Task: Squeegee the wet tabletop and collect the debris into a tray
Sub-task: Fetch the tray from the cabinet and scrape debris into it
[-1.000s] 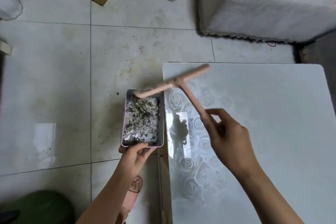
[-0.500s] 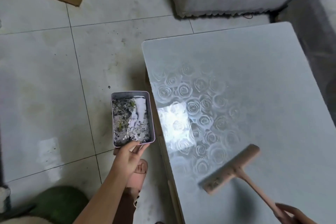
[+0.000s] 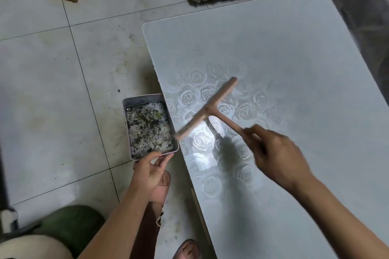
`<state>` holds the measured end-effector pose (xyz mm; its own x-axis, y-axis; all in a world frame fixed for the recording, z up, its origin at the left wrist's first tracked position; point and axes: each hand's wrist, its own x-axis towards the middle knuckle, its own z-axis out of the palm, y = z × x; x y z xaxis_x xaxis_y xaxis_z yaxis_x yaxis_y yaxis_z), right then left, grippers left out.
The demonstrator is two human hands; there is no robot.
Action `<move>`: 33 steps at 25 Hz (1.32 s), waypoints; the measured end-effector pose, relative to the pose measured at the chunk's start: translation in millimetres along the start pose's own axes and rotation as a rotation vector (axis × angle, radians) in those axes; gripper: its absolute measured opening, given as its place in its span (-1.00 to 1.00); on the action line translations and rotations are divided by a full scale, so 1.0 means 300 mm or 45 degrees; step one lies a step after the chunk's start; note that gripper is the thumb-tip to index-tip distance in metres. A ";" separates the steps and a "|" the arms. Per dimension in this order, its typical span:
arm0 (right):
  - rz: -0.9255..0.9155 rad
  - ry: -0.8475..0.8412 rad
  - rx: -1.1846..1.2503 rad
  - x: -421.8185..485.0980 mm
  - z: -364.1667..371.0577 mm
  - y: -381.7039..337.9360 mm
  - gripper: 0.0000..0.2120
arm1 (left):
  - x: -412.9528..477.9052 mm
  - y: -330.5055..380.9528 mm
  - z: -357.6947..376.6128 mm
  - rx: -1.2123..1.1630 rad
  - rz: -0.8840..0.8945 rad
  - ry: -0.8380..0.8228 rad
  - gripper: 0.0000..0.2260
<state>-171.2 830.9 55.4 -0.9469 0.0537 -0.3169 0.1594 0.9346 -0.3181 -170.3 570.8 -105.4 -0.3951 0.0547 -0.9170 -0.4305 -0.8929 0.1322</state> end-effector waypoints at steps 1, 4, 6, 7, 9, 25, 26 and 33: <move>0.039 -0.023 -0.019 -0.064 -0.050 0.051 -0.85 | 0.000 -0.002 -0.004 0.002 -0.001 0.007 -0.75; 0.189 -0.164 -0.181 -0.230 -0.138 0.170 -0.89 | 0.009 0.003 -0.012 0.009 0.010 0.032 -0.69; 0.180 -0.243 -0.190 -0.238 -0.119 0.182 -0.90 | 0.020 0.004 -0.012 0.018 0.010 0.016 -0.70; 0.157 -0.253 -0.186 -0.211 -0.094 0.161 -0.89 | 0.026 0.005 -0.014 0.009 0.014 0.014 -0.71; 0.060 -0.178 -0.230 -0.117 -0.047 0.099 -0.92 | 0.034 0.006 -0.012 0.002 0.025 0.017 -0.73; -0.249 -0.263 -0.282 0.378 -0.099 -0.217 -0.79 | 0.054 0.073 0.055 -0.007 -0.098 -0.017 -0.79; -0.266 -0.253 -0.218 0.370 -0.061 -0.261 -0.78 | 0.055 0.077 0.057 -0.014 -0.103 -0.011 -0.78; -0.118 0.036 0.172 0.264 -0.017 -0.391 -0.83 | 0.023 0.162 0.045 -0.103 -0.115 0.007 -0.79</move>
<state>-266.4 727.4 72.3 -0.9665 -0.0193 -0.2560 0.1049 0.8804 -0.4624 -204.7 533.8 -100.1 -0.3529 0.1345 -0.9259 -0.3970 -0.9177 0.0180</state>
